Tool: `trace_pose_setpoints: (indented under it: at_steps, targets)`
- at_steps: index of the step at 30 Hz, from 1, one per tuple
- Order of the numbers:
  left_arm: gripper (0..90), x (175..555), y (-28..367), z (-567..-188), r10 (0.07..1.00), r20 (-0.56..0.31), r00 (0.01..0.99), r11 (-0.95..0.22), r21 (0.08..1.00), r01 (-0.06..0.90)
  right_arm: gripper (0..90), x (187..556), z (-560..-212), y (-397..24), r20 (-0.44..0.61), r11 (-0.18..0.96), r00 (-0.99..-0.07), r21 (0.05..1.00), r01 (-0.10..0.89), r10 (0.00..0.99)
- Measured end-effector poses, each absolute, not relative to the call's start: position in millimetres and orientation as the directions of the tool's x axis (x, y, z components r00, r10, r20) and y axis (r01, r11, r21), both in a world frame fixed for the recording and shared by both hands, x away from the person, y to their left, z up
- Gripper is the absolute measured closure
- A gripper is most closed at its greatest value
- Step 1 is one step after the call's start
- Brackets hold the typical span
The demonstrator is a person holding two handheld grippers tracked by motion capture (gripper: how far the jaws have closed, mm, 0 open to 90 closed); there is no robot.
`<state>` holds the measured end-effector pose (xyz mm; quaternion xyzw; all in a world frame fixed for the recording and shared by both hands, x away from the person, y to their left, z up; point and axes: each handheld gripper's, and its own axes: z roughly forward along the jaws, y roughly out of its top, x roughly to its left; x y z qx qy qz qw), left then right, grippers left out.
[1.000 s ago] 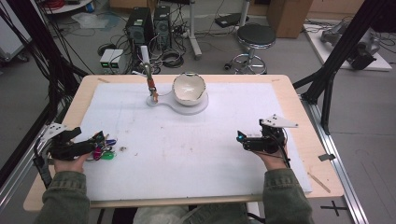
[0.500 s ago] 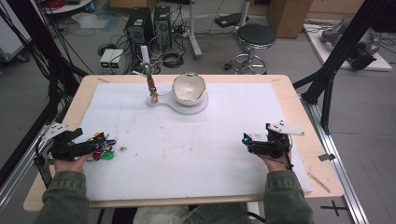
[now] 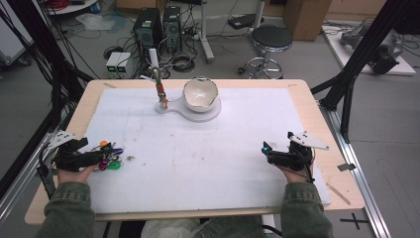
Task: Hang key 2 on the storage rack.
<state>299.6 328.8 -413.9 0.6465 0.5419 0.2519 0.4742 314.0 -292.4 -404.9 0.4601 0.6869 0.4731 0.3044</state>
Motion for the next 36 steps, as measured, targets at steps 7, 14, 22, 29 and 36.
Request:
trace_pose_setpoints:
  at_steps: [7,14,22,29,36]
  targets:
    - [1.7,302,325,-415,0.946,-0.158,0.283,-0.004,0.868,0.496,0.8,312,-404,-300,0.047,0.085,-0.364,0.937,0.338,0.93]
    - [1.7,305,322,-419,0.949,-0.133,0.286,-0.047,0.837,0.546,0.8,311,-405,-301,0.051,0.081,-0.36,0.937,0.341,0.932]
    - [1.7,310,317,-424,0.946,-0.124,0.299,-0.091,0.783,0.615,0.8,312,-405,-300,0.045,0.088,-0.365,0.936,0.341,0.93]
    - [1.7,312,316,-426,0.952,-0.112,0.286,-0.105,0.755,0.647,0.9,312,-406,-299,0.046,0.092,-0.371,0.934,0.346,0.928]
    - [3.9,314,316,-428,0.963,-0.102,0.25,-0.098,0.729,0.677,0.9,312,-406,-298,0.043,0.098,-0.378,0.933,0.346,0.925]
